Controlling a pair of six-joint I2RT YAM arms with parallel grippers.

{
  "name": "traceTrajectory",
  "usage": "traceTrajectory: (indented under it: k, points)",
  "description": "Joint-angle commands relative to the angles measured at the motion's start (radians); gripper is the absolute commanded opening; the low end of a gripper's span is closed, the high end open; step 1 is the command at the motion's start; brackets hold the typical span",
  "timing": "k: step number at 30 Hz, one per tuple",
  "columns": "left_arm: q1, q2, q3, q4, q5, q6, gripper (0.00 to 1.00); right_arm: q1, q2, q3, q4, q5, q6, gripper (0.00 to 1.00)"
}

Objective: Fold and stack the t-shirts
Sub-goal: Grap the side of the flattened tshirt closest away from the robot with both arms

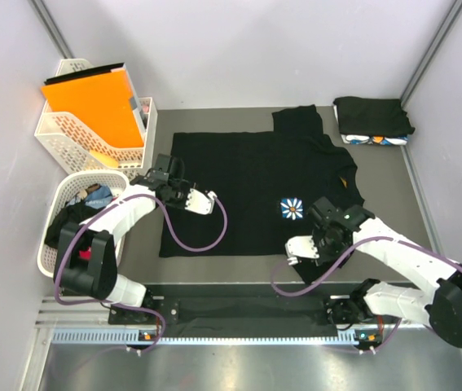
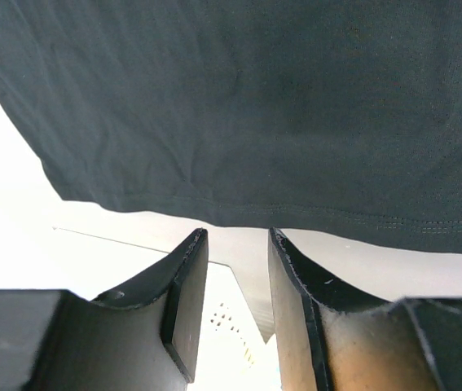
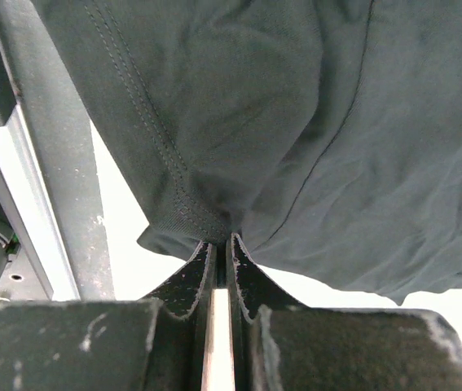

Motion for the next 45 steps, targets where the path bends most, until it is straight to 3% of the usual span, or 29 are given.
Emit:
traceTrajectory:
  k: [1,14,23,31,36,39,40,43,44,45]
  points:
    - [-0.001,-0.016,0.028,0.002,0.011,0.015,0.41,0.019,0.031,0.07,-0.04,-0.061,-0.022,0.0]
    - [-0.001,-0.027,0.011,0.003,0.009,0.01,0.41,0.023,0.072,0.148,-0.004,-0.08,-0.014,0.04]
    - [-0.001,-0.029,0.008,0.006,0.008,0.009,0.41,0.031,0.08,0.154,0.125,-0.014,-0.007,0.03]
    - [-0.001,-0.029,0.009,0.005,0.005,0.01,0.41,0.035,0.097,0.16,0.079,-0.017,-0.014,0.04]
    - [-0.001,-0.025,0.008,0.009,0.011,0.007,0.41,0.037,0.074,0.059,0.246,0.121,-0.016,0.0]
    - [-0.001,-0.022,0.009,0.008,0.015,0.009,0.41,0.038,0.059,0.048,0.326,0.12,-0.019,0.01]
    - [-0.002,-0.022,0.009,0.008,0.015,0.009,0.41,0.04,0.063,0.055,0.338,0.117,-0.013,0.04]
    - [-0.001,-0.018,0.016,0.008,0.012,0.013,0.41,0.043,0.089,0.09,0.34,0.108,0.013,0.31]
    - [-0.002,-0.01,0.028,0.0,0.014,0.007,0.41,0.043,0.086,0.11,0.386,0.12,0.036,0.49]
    - [-0.002,-0.01,0.026,0.0,0.012,0.009,0.41,0.043,0.086,0.111,0.398,0.129,0.039,0.5]
